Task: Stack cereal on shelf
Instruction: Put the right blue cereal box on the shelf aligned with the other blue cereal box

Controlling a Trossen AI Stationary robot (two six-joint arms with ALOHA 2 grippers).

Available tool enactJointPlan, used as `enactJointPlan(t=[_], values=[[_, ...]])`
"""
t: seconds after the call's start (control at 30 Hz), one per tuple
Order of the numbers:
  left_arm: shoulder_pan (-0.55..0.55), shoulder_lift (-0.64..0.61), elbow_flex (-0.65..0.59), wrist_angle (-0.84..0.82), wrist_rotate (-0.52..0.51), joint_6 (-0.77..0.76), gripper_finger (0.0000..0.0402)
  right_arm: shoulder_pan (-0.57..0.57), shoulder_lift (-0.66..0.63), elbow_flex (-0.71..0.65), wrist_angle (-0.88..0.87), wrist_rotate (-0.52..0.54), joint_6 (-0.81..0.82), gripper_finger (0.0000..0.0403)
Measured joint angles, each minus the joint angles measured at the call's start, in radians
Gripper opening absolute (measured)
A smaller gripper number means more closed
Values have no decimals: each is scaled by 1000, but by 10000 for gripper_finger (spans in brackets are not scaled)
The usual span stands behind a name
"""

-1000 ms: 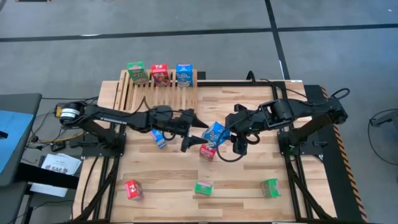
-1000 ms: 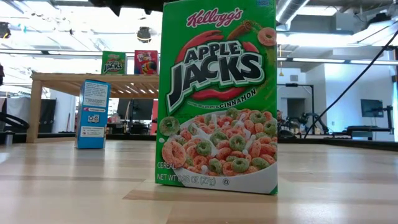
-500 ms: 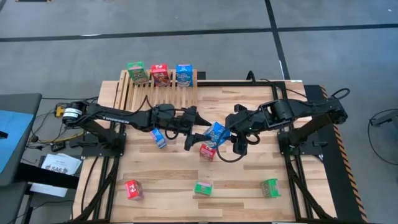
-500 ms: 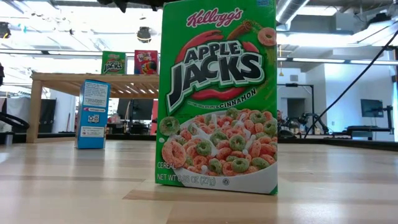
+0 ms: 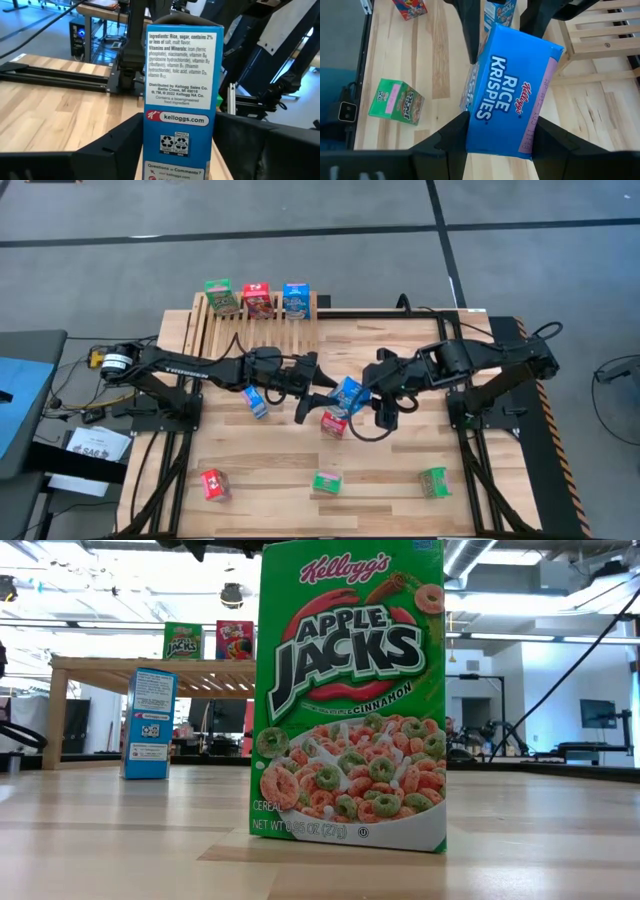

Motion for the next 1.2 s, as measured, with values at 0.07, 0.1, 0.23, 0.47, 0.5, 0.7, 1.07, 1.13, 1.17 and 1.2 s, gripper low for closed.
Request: enactJointPlan(t=[0.07,0.1,0.23,0.47,0.5,0.7,1.07,1.13,1.17,1.2], values=[[0,0,0,0,2,0,200,0,0,0,0,0,0,202],[0,0,0,0,2,0,196,0,0,0,0,-1,0,202],[0,0,0,0,4,0,181,0,0,0,1,-1,3,202],[0,0,0,-1,8,-1,175,0,0,0,2,-1,0,202],[0,0,0,-1,8,-1,175,0,0,0,2,-1,0,202],[0,0,0,-6,11,-5,174,-1,0,0,2,-20,0,202],[0,0,0,-10,15,-5,174,-9,0,-1,21,-23,-30,227],[0,0,0,-10,15,-7,174,-9,0,-1,24,-23,-30,243],[-1,0,0,-11,15,-7,174,-9,0,-1,26,-22,-29,252],[-1,0,0,-11,15,-7,174,-9,0,-1,27,-22,-25,260]])
